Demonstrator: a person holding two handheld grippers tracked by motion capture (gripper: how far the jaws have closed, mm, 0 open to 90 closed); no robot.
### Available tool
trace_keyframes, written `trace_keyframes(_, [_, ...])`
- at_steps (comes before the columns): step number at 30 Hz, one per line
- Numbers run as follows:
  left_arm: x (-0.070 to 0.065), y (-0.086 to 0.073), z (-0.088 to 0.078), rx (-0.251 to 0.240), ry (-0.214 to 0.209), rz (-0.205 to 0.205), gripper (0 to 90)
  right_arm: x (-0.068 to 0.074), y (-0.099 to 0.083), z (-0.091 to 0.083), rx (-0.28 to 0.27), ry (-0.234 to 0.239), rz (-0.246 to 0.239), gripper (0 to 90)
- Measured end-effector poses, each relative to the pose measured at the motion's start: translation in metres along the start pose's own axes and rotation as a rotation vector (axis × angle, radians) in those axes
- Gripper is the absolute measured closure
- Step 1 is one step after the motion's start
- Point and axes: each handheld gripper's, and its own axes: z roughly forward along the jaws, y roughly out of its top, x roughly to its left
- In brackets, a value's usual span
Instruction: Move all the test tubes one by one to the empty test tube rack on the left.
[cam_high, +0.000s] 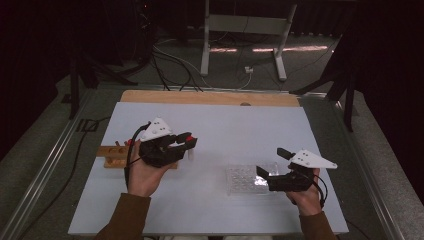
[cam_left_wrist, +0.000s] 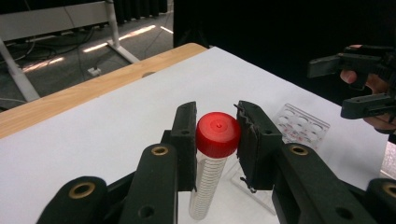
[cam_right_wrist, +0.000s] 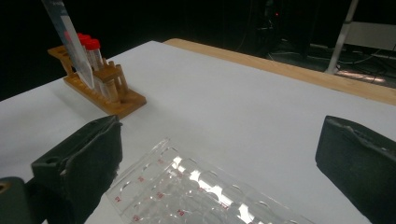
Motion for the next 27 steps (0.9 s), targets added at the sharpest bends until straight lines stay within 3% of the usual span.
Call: trace_keyframes(27, [0.039, -0.015, -0.038, -0.013, 0.135, -0.035, 70.8, -0.004, -0.001, -0.003, -0.011, -0.014, 0.006, 0.0])
